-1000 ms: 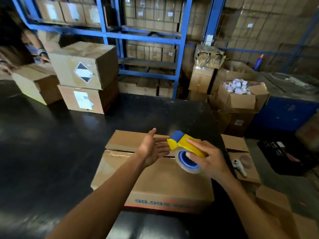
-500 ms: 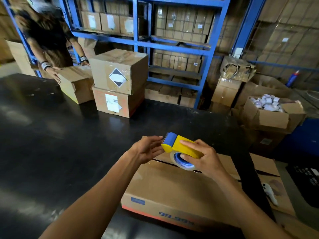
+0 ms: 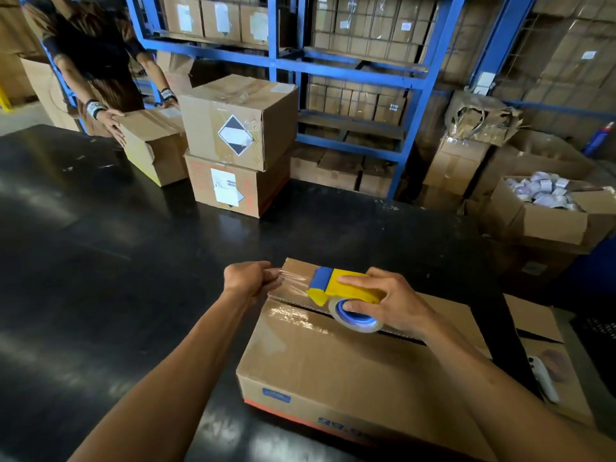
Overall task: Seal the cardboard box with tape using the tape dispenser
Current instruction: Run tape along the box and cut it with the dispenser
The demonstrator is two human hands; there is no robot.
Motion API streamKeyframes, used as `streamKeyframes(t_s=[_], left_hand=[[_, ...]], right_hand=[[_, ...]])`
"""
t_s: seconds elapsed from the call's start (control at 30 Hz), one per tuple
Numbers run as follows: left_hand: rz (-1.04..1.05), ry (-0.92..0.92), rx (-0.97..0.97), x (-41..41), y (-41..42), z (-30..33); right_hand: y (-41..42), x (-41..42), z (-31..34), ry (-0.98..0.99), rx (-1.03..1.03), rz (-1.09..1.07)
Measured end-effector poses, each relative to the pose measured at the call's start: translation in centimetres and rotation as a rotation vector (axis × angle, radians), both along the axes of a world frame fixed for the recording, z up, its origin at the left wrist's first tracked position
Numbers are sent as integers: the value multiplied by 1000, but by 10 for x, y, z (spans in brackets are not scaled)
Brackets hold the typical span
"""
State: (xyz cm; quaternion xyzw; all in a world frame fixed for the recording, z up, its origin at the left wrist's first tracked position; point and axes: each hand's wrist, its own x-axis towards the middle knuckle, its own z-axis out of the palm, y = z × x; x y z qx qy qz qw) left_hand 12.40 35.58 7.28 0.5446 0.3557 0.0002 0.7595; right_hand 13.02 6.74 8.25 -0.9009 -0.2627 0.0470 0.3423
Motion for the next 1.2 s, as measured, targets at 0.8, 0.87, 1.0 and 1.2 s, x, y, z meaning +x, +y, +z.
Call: streamKeyframes(t_s=[0.8, 0.87, 1.0, 1.2], left_hand=[[-55, -78, 534, -41, -10, -73], [-136, -102, 650, -44, -11, -77], [-351, -28, 909, -45, 2, -83], [-638, -320, 1263, -60, 11, -99]], right_hand=[[27, 15, -7, -103, -503, 99], [26, 15, -8, -96, -503, 95], [25, 14, -10, -93, -512, 76], [29, 14, -7, -101, -524, 74]])
